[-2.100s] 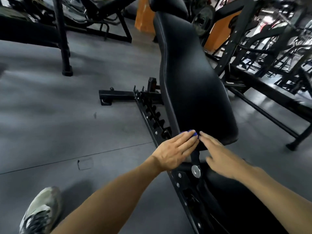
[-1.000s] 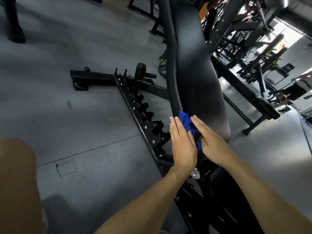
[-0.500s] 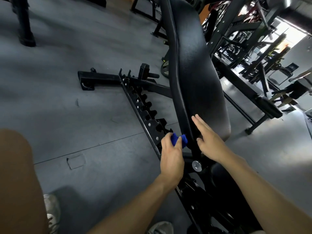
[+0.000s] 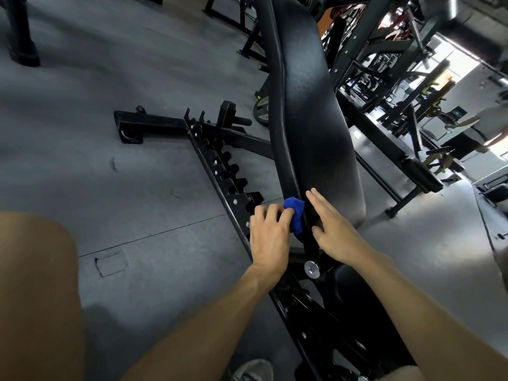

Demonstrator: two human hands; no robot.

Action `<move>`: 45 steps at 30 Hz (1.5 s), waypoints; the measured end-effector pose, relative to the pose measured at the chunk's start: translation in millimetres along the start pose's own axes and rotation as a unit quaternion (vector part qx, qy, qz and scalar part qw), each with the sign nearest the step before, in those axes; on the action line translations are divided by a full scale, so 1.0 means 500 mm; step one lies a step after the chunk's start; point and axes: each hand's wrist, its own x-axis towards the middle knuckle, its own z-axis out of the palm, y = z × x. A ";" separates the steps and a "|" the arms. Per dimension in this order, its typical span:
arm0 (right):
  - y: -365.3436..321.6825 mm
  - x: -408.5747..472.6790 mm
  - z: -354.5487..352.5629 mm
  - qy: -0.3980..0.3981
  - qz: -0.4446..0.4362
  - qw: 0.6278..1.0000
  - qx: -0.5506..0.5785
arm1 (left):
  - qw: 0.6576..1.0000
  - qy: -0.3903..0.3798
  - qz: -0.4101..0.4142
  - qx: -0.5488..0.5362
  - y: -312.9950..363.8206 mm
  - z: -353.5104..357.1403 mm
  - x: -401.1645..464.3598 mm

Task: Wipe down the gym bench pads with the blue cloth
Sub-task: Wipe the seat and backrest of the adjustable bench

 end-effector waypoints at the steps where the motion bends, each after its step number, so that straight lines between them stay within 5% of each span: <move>1: 0.002 0.001 -0.001 -0.001 -0.003 1.000 -0.005 | 0.999 -0.015 -0.011 -0.030 0.003 0.008 -0.009; 9: 0.041 0.027 -0.029 -0.003 -0.067 0.994 -0.088 | 0.997 -0.013 0.053 -0.054 0.016 0.056 -0.053; 21: 0.051 0.045 0.004 0.108 -0.063 0.992 -0.011 | 0.995 0.003 0.087 -0.053 -0.012 0.041 0.017; 32: 0.058 0.050 0.020 0.095 -0.095 0.991 0.002 | 0.990 0.124 0.040 -0.057 -0.007 0.026 0.128; 45: 0.079 0.050 0.000 0.051 -0.096 0.993 0.040 | 0.984 0.073 0.160 0.004 -0.008 0.071 -0.034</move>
